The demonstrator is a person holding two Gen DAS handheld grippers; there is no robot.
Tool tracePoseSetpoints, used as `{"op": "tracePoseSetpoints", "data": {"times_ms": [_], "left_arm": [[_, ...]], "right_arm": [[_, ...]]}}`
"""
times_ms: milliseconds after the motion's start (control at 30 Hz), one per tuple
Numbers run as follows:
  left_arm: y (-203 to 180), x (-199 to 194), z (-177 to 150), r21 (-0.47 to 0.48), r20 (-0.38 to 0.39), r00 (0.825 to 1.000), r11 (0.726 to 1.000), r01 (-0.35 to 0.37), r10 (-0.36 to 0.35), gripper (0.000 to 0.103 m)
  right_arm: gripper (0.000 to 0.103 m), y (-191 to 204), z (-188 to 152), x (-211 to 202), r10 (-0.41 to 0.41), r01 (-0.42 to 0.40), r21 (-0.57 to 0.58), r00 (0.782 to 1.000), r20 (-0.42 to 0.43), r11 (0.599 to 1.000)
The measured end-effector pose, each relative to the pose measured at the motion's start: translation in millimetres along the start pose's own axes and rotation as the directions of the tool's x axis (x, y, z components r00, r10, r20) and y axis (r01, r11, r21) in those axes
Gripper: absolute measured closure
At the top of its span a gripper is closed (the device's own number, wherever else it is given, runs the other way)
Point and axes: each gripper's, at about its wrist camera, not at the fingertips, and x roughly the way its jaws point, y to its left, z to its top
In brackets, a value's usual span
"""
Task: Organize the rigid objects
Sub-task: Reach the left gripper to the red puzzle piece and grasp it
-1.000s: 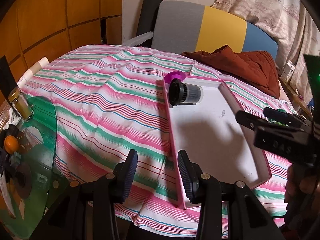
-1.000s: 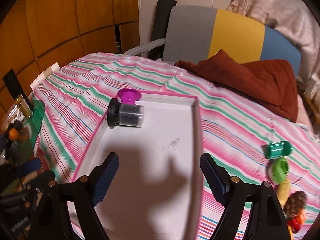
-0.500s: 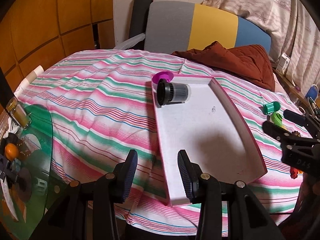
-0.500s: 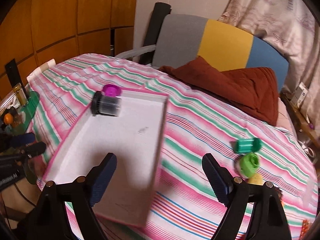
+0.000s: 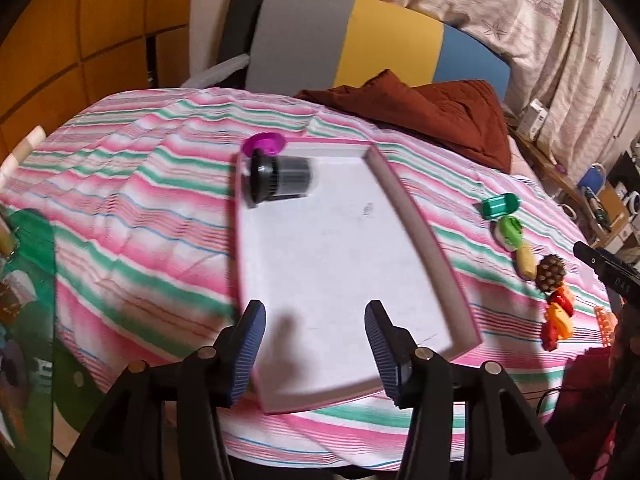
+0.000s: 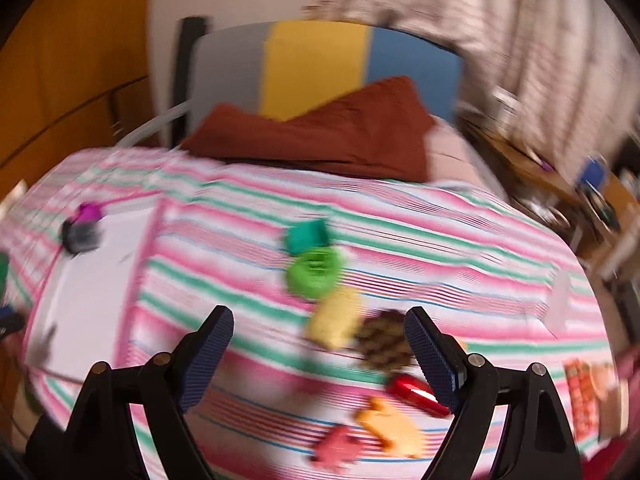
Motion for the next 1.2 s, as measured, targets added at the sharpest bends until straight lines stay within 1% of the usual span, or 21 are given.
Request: {"op": "tracePoseSetpoints", "data": {"times_ms": [67,100,167,233,300,333,400,433,500,600,667,767,800,867,900,967,1000,1067,1100,1133,1200], "left_arm": [[-9,1,3,0.015,-0.013,0.999,0.999,0.043,-0.043,0.051],[-19,2,6,0.032,-0.022,0.996,0.996,0.086,-0.085,0.051],[-35,3,9,0.066,-0.029,0.991,0.989,0.132,-0.13,0.051],[-62,8,11,0.128,-0.064,0.981,0.974,0.188,-0.181,0.051],[-90,14,9,0.205,-0.094,0.974,0.953,0.223,-0.208,0.051],[-107,19,6,0.252,-0.119,0.966,0.934,0.252,-0.229,0.051],[-138,29,1,0.315,-0.153,0.951,0.899,0.303,-0.267,0.051],[-152,33,0,0.341,-0.17,0.945,0.883,0.322,-0.279,0.051],[-182,41,-7,0.397,-0.212,0.924,0.836,0.38,-0.319,0.051],[-221,58,-15,0.456,-0.273,0.901,0.779,0.431,-0.338,0.051],[-238,71,-19,0.462,-0.315,0.887,0.762,0.455,-0.338,0.051],[-260,89,-22,0.431,-0.387,0.854,0.75,0.502,-0.348,0.051],[-269,92,-25,0.439,-0.395,0.849,0.74,0.51,-0.351,0.051],[-283,92,-31,0.473,-0.395,0.85,0.717,0.513,-0.347,0.051],[-292,93,-35,0.493,-0.404,0.846,0.696,0.521,-0.348,0.051],[-303,98,-41,0.511,-0.422,0.839,0.674,0.534,-0.344,0.051],[-309,100,-44,0.527,-0.427,0.839,0.661,0.534,-0.338,0.051],[-318,107,-49,0.563,-0.42,0.851,0.645,0.516,-0.315,0.051],[-322,110,-51,0.57,-0.423,0.853,0.642,0.513,-0.306,0.051],[-326,113,-53,0.576,-0.417,0.855,0.638,0.51,-0.307,0.051],[-331,114,-54,0.596,-0.383,0.867,0.632,0.495,-0.319,0.051]], "right_arm": [[0.01,-31,-1,0,-0.03,0.03,0.082,1.0,0.002,0.996],[0.009,-46,-2,0,-0.042,0.042,0.128,0.999,0.002,0.991],[0.009,-78,-8,0,-0.062,0.061,0.235,0.998,-0.002,0.97],[0.008,-101,-18,2,-0.077,0.074,0.313,0.997,-0.004,0.947],[0.008,-118,-28,4,-0.056,0.057,0.406,0.998,-0.013,0.912],[0.008,-127,-30,1,-0.019,0.011,0.456,1.0,0.014,0.89],[0.004,-133,-31,-6,-0.015,-0.018,0.489,0.998,0.063,0.872],[0.004,-134,-32,-7,-0.017,-0.022,0.499,0.997,0.074,0.866],[0.004,-135,-32,-11,-0.01,-0.043,0.501,0.995,0.103,0.864],[0.002,-130,-30,-14,-0.027,-0.039,0.499,0.992,0.123,0.866],[0.002,-129,-30,-13,-0.006,-0.06,0.494,0.991,0.132,0.867],[0.001,-128,-30,-13,0.003,-0.067,0.488,0.991,0.13,0.87],[0.001,-128,-30,-13,-0.001,-0.065,0.492,0.991,0.132,0.868],[0.001,-130,-32,-14,-0.007,-0.063,0.503,0.991,0.135,0.862],[0.001,-132,-32,-13,-0.004,-0.068,0.51,0.99,0.138,0.858],[0.001,-134,-33,-12,-0.001,-0.072,0.522,0.99,0.139,0.85],[0.001,-136,-33,-12,0.004,-0.079,0.529,0.99,0.142,0.845],[0.0,-138,-34,-12,0.011,-0.088,0.541,0.989,0.145,0.837],[0.0,-139,-35,-12,0.014,-0.092,0.546,0.989,0.144,0.833],[0.0,-140,-34,-11,0.018,-0.095,0.548,0.989,0.144,0.831],[0.0,-142,-35,-10,0.025,-0.101,0.557,0.99,0.142,0.824]]}}
